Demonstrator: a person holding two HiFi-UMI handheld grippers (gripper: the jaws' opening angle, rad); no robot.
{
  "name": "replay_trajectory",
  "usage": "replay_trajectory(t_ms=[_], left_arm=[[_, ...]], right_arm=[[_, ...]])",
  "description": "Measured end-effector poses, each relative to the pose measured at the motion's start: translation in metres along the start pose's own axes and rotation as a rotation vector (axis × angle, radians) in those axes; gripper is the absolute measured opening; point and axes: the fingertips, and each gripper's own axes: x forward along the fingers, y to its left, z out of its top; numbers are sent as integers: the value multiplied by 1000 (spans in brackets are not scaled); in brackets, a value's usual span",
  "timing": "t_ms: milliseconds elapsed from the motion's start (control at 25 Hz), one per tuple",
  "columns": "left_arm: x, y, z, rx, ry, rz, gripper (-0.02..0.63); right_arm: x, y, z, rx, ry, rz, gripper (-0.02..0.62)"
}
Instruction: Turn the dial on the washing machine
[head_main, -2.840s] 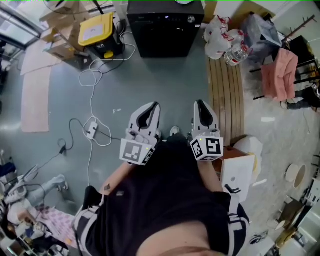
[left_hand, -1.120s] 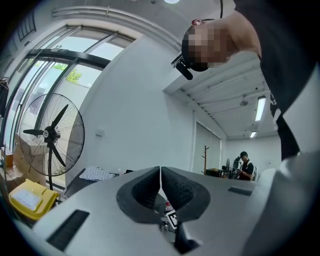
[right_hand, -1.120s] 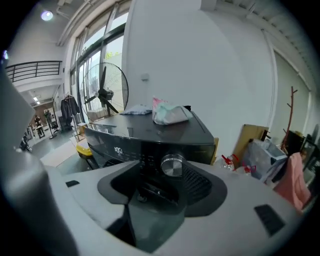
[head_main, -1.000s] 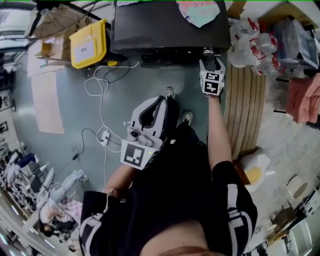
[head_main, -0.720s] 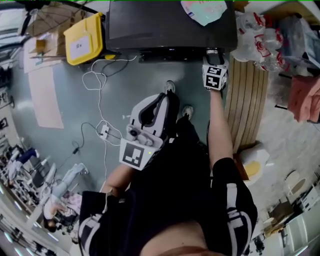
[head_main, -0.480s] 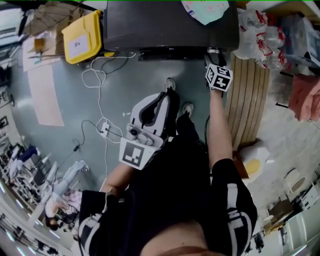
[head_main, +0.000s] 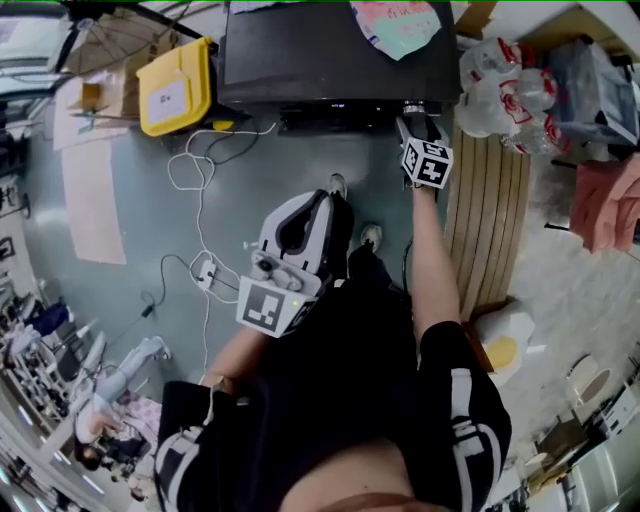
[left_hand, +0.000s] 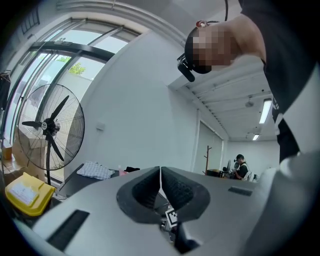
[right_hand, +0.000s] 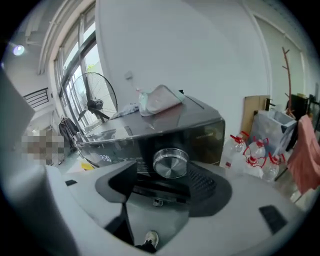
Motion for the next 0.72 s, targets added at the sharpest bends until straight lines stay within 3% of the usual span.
replay_trajectory(t_ms=[120,160,240,480,720], left_arm=[[-32,-24,21,12,-18,24,28],[-43,-34,29,18,-30,35,28],[-65,-51,45,33,-59,61,28],[-122,-76,63,73,-85,134,28],[-161,-83,70,81,-103,127,28]], right_arm=[[-56,24,11,-27,-29,28,312],[-79,34,17,-42,-49,35,287],[-132,53,38,-82,-118,42,170],[-281,115,85,-166,-300,109,56],[-376,160,83,-204,-383,143,28]])
